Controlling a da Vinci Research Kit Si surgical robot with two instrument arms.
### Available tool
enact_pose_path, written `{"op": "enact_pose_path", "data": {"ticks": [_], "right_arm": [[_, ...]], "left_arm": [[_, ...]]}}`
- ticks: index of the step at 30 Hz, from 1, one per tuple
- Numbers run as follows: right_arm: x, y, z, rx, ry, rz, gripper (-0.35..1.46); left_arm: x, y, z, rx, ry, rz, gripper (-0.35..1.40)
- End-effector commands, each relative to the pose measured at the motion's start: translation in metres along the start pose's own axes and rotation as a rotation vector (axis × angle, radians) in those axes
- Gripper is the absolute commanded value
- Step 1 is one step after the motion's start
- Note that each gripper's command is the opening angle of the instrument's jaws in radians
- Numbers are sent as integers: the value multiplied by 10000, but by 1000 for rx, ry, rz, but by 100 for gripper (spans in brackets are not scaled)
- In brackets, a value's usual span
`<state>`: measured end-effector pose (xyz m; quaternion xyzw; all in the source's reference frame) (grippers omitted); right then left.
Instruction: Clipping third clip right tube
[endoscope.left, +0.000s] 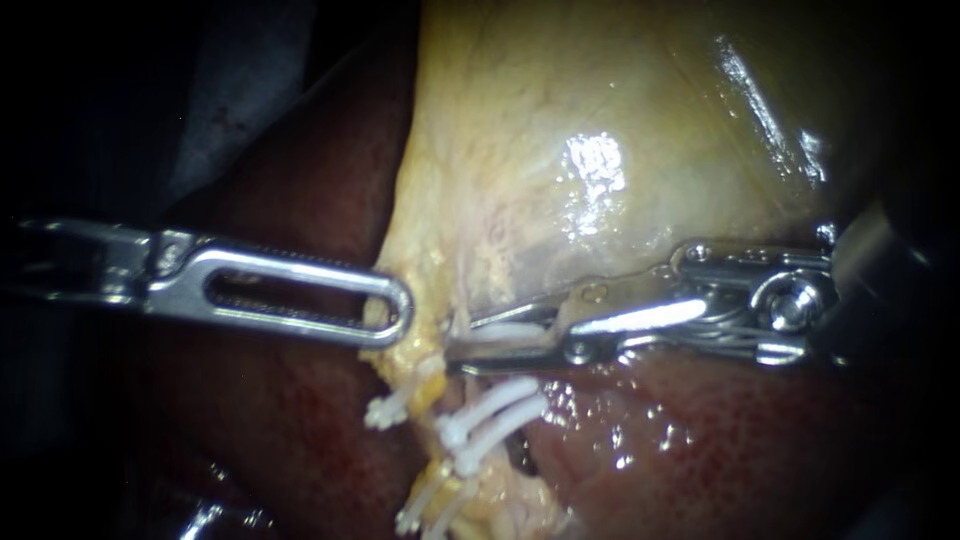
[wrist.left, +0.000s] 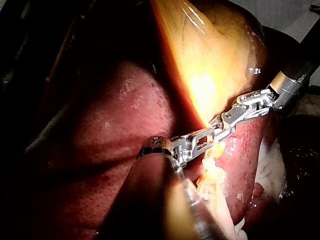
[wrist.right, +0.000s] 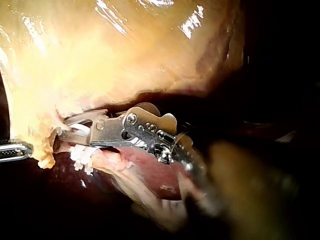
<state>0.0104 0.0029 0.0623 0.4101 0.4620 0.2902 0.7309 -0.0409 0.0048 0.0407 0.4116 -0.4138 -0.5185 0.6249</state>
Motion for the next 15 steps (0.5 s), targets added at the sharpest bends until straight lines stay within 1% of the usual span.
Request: {"op": "enact_pose_path", "data": {"ticks": [1, 15], "right_arm": [[0, 0, 0, 0, 0, -1, -35], [-2, 0, -1, 1, -1, -3, -35]], "left_arm": [[0, 0, 0, 0, 0, 0, -35], [-1, 1, 0, 0, 0, 0, -35]]}}
